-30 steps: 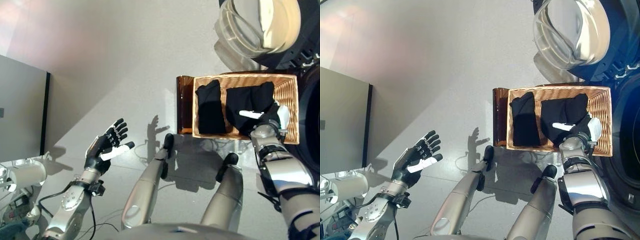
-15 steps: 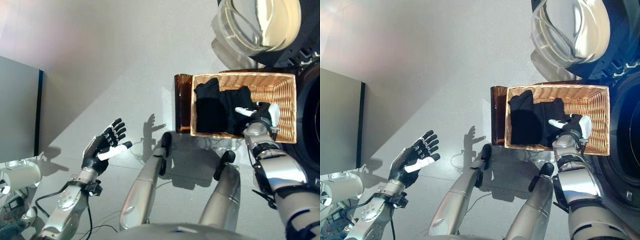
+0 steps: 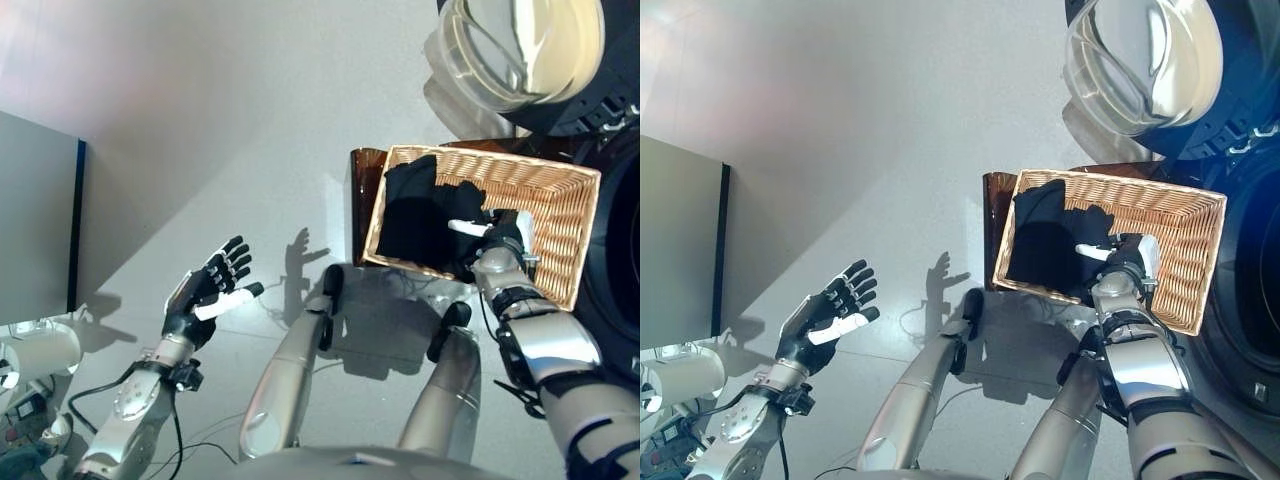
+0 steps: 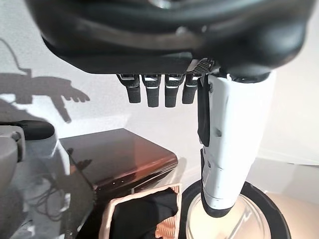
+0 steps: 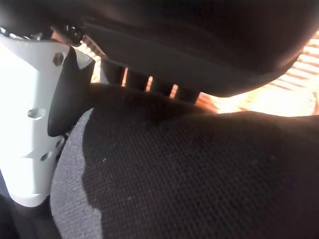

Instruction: Pick up the clothes and place them into the washing machine

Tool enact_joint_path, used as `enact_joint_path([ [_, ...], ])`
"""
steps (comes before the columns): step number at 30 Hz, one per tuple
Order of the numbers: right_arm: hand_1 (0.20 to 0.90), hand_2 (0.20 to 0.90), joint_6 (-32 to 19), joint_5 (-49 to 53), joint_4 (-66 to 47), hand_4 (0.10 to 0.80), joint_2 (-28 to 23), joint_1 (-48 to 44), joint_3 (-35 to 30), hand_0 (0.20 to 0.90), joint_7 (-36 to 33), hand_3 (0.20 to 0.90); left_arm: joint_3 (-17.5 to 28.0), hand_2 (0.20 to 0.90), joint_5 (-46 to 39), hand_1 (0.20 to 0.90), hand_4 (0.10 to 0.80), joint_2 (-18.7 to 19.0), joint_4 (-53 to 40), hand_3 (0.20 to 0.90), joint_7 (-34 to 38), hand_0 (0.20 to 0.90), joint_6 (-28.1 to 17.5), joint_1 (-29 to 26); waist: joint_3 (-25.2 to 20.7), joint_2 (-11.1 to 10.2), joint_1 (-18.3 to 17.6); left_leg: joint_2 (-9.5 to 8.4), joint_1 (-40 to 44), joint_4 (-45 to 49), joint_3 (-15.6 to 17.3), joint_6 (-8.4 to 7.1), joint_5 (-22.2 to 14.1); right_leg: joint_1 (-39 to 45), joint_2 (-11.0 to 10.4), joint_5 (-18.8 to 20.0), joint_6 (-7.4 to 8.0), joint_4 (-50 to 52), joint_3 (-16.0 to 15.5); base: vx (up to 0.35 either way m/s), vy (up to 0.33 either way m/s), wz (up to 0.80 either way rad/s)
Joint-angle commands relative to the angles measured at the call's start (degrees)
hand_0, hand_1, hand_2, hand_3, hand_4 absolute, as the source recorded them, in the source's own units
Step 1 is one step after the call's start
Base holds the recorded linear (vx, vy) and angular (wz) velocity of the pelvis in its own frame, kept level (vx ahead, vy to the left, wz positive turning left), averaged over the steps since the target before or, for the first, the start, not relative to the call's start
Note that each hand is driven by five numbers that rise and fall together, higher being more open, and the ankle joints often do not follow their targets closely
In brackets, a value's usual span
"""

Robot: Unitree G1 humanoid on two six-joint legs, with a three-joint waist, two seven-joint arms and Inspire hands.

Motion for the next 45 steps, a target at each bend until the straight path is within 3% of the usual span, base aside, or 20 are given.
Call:
enact_joint_path([
  [1, 0.200, 0.200, -2.63, 2.13, -2.82, 0.300, -2.48, 2.44, -1.33, 0.200, -1.95, 0.200, 5.41, 0.900, -0.16, 0.900, 0.800, 2.01, -2.53, 0.900, 0.29, 0.900, -4.59, 0.54, -1.07, -0.90, 0.15, 1.64, 6.85, -2.20, -0.60, -2.24, -6.25, 1.78, -1.08, 12.64, 2.20, -8.83, 3.81, 0.034, -0.033, -0.09],
  [9, 0.200, 0.200, -7.57, 12.70, -7.71, 0.300, -1.56, 7.47, -6.89, 0.200, -0.07, 0.200, 3.82, 0.900, -0.62, 0.900, 0.800, 0.86, -0.09, 0.900, -0.42, 0.900, -3.79, 0.46, -1.37, -2.15, -1.66, 2.94, 14.44, -7.67, -0.28, -3.18, -5.07, 10.65, -0.51, 14.61, 2.56, -16.31, 1.46, 0.043, -0.031, -0.11],
  [18, 0.200, 0.200, -14.11, 29.51, -14.19, 0.300, 0.62, 15.08, -13.31, 0.200, 6.98, 0.200, 3.51, 0.900, -1.60, 0.900, 0.800, -0.52, 1.93, 0.900, -2.63, 0.900, -2.44, 2.14, -1.90, -3.54, -4.03, 4.45, 20.98, -15.07, 0.31, -4.43, -1.31, 18.22, 0.27, 16.91, 2.84, -24.71, -1.21, 0.044, -0.040, -0.13],
  [21, 0.200, 0.200, -16.41, 37.76, -15.50, 0.300, 0.99, 16.80, -17.01, 0.200, 9.70, 0.200, 3.45, 0.900, -1.86, 0.900, 0.800, -1.69, 2.76, 0.900, -3.19, 0.900, -2.33, 2.33, -2.13, -3.36, -4.38, 4.94, 22.47, -17.34, 0.34, -4.78, -0.38, 19.05, 0.37, 16.93, 2.87, -25.41, -1.51, 0.038, -0.033, -0.09],
  [23, 0.200, 0.200, -19.86, 51.27, -17.69, 0.300, 3.87, 18.02, -22.99, 0.200, 13.56, 0.200, 3.06, 0.900, -1.83, 0.900, 0.800, -3.51, 3.42, 0.900, -3.22, 0.900, -2.06, 2.26, -2.20, -2.82, -4.85, 5.31, 23.65, -18.76, 0.18, -5.10, 0.16, 19.57, 0.48, 16.49, 2.94, -25.43, -1.59, 0.030, -0.021, 0.05],
  [24, 0.200, 0.200, -19.98, 51.81, -17.61, 0.300, 3.86, 18.26, -23.04, 0.200, 14.05, 0.200, 2.97, 0.900, -1.81, 0.900, 0.800, -3.40, 3.47, 0.900, -3.22, 0.900, -2.07, 2.22, -2.27, -2.87, -4.77, 5.32, 23.74, -18.96, 0.14, -5.11, 0.32, 19.66, 0.49, 16.57, 2.93, -25.57, -1.67, 0.032, -0.013, 0.04],
  [26, 0.200, 0.200, -22.50, 63.36, -18.82, 0.300, 7.77, 19.42, -28.48, 0.200, 17.35, 0.200, 2.74, 0.900, -2.04, 0.900, 0.800, -5.58, 4.26, 0.900, -3.50, 0.900, -1.48, 2.36, -2.52, -2.04, -4.96, 5.58, 24.70, -20.26, -0.02, -5.40, 0.83, 20.00, 0.78, 16.01, 2.92, -25.66, -1.77, 0.038, -0.004, -0.01],
  [31, 0.200, 0.200, -25.50, 75.10, -20.67, 0.300, 12.10, 21.18, -33.11, 0.200, 21.94, 0.200, 2.08, 0.900, -3.08, 0.900, 0.800, -8.05, 5.41, 0.900, -4.35, 0.900, -0.86, 2.85, -3.12, -1.21, -5.14, 6.27, 26.46, -22.36, 0.00, -5.77, 1.46, 20.61, 1.27, 15.37, 2.87, -25.73, -1.78, 0.011, -0.002, -0.01],
  [39, 0.200, 0.200, -29.46, 80.35, -23.59, 0.300, 12.03, 18.28, -34.97, 0.200, 23.53, 0.200, -0.13, 0.900, -3.10, 0.900, 0.800, -9.30, 5.37, 0.900, -5.09, 0.900, -0.53, 3.53, -3.38, 0.22, -5.37, 6.69, 27.35, -22.91, 0.34, -5.84, 1.42, 19.56, 1.64, 14.74, 3.05, -24.64, -0.72, 0.006, -0.001, -0.03],
  [45, 0.200, 0.200, -30.23, 77.77, -19.94, 0.300, 5.83, 12.92, -35.45, 0.200, 19.81, 0.200, -1.16, 0.900, -2.91, 0.900, 0.800, -8.46, 5.09, 0.900, -5.51, 0.900, -0.65, 3.76, -3.43, 1.84, -4.93, 6.32, 26.61, -22.58, 0.51, -5.93, 1.52, 17.55, 1.27, 14.42, 3.15, -23.02, 0.00, -0.010, 0.004, -0.02],
])
